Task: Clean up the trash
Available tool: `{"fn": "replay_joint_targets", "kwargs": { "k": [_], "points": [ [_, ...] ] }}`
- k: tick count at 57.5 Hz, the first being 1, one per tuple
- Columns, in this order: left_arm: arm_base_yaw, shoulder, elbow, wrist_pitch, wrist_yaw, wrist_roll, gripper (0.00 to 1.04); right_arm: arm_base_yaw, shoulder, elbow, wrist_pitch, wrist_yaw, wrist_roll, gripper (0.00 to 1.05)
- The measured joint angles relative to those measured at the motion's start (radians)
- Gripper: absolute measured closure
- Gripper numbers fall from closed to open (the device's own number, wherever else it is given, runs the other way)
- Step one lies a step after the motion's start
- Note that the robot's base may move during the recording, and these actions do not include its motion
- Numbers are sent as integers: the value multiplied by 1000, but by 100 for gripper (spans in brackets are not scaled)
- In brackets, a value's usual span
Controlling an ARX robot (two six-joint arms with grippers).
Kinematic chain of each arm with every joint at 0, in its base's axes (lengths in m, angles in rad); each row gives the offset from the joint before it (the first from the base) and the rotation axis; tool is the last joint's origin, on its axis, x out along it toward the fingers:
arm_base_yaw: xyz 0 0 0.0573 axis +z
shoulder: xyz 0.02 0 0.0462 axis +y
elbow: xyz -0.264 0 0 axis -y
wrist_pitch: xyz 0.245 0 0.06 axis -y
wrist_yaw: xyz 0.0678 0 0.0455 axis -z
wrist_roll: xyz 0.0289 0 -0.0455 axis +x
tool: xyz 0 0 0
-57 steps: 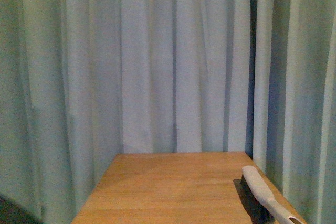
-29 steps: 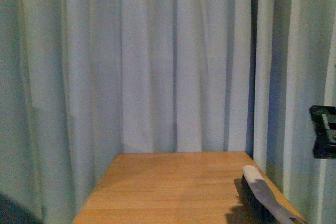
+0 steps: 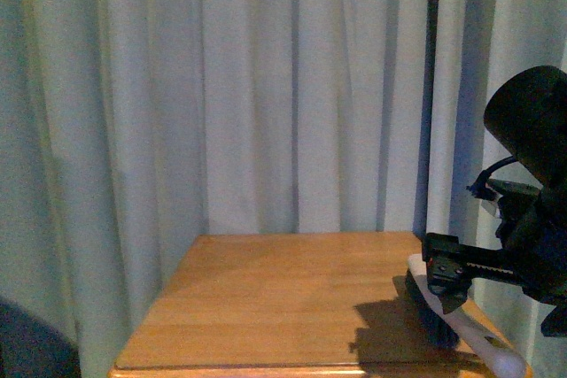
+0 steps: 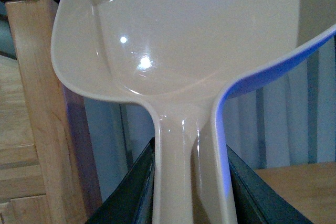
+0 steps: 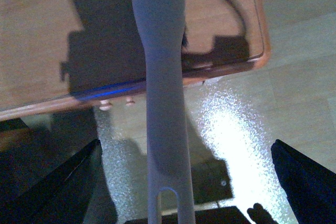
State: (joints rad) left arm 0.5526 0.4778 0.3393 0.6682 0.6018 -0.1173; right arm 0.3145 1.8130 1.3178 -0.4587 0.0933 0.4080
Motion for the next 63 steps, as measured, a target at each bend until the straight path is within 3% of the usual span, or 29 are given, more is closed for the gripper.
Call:
{"fn": "replay_joint_targets", "kwargs": {
  "k": [25, 52, 63],
  "points": [
    [0, 0, 0, 0, 0, 0, 77, -3, 100, 10, 35, -4, 57, 7],
    [0, 0, 0, 0, 0, 0, 77, -5, 103, 14, 68, -8, 54, 78],
    [0, 0, 0, 0, 0, 0, 77, -7, 99, -2, 95, -1, 43, 83]
  ]
}}
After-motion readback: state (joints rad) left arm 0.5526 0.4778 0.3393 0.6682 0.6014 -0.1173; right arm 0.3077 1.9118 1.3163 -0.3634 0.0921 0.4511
